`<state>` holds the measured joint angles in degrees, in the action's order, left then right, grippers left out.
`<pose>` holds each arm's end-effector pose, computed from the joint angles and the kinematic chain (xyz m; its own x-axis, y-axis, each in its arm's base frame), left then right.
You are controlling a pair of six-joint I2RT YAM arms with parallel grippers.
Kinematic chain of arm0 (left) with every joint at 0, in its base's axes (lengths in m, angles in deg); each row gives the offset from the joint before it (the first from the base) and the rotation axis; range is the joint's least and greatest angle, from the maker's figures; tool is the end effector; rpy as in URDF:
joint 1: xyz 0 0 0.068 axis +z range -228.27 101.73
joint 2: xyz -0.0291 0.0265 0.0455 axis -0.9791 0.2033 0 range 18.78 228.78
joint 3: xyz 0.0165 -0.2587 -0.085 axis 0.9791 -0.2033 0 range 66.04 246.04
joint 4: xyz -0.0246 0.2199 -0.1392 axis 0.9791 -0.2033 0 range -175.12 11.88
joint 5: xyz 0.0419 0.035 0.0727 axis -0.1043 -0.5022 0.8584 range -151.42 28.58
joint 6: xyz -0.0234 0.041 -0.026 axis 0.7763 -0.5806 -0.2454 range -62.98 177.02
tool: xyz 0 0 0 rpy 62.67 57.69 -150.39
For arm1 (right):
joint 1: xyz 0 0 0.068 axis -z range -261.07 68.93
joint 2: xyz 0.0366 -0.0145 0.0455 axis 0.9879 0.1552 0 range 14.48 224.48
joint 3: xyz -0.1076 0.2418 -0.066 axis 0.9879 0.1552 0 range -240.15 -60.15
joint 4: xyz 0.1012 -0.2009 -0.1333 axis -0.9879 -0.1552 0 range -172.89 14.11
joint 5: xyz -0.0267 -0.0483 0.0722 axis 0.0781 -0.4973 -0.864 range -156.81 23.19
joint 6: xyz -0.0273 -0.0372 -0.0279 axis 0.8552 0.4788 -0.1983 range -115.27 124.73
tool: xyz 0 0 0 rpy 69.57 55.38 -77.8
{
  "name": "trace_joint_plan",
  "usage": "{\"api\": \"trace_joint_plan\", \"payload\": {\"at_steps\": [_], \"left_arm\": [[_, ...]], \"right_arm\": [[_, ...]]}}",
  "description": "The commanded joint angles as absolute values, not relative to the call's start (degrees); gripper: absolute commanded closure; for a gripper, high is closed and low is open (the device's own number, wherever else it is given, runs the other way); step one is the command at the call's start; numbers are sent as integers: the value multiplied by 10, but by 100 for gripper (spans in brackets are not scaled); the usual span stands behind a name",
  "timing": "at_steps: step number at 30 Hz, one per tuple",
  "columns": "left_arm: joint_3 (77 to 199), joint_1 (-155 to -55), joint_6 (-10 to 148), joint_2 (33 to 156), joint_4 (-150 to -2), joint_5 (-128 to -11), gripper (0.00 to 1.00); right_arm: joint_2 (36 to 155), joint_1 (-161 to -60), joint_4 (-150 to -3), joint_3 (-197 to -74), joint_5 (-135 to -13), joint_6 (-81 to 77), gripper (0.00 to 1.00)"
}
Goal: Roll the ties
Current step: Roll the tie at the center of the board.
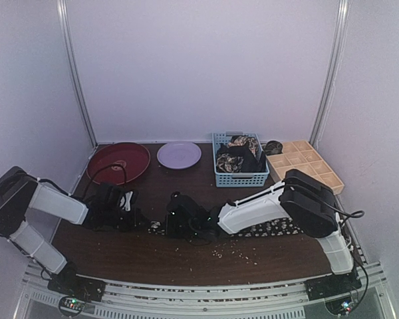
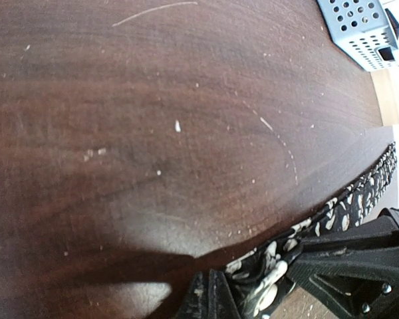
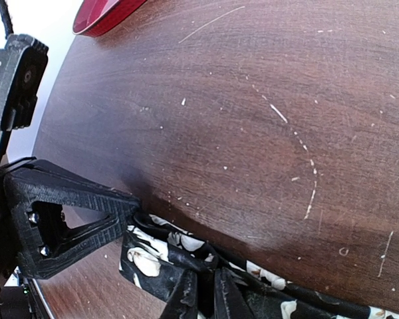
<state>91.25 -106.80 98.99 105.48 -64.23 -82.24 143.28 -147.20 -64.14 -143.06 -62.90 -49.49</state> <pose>0.2108 -0.1290 0.1112 -0.9217 -0.2105 -0.3258 0.0545 0.7612 -0.6462 0.2003 0.4469 0.1236 -0.8544 0.0694 -0.5150 -0.3359 0.6825 0.6492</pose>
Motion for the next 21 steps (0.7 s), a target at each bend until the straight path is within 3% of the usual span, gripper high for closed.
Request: {"api": "trace_joint_plan", "payload": {"at_steps": [1, 5, 21], "left_arm": [[896, -1066, 1001, 1036, -712, -779, 100], [883, -1067, 996, 1029, -721, -773, 100], [861, -1067, 1023, 1060, -556, -944, 100]], "right_arm": [[1429, -1467, -665, -1409, -626, -495, 89], [1425, -1467, -660, -1400, -624, -497, 88], [1390, -1465, -610, -1366, -631, -487, 83]]}}
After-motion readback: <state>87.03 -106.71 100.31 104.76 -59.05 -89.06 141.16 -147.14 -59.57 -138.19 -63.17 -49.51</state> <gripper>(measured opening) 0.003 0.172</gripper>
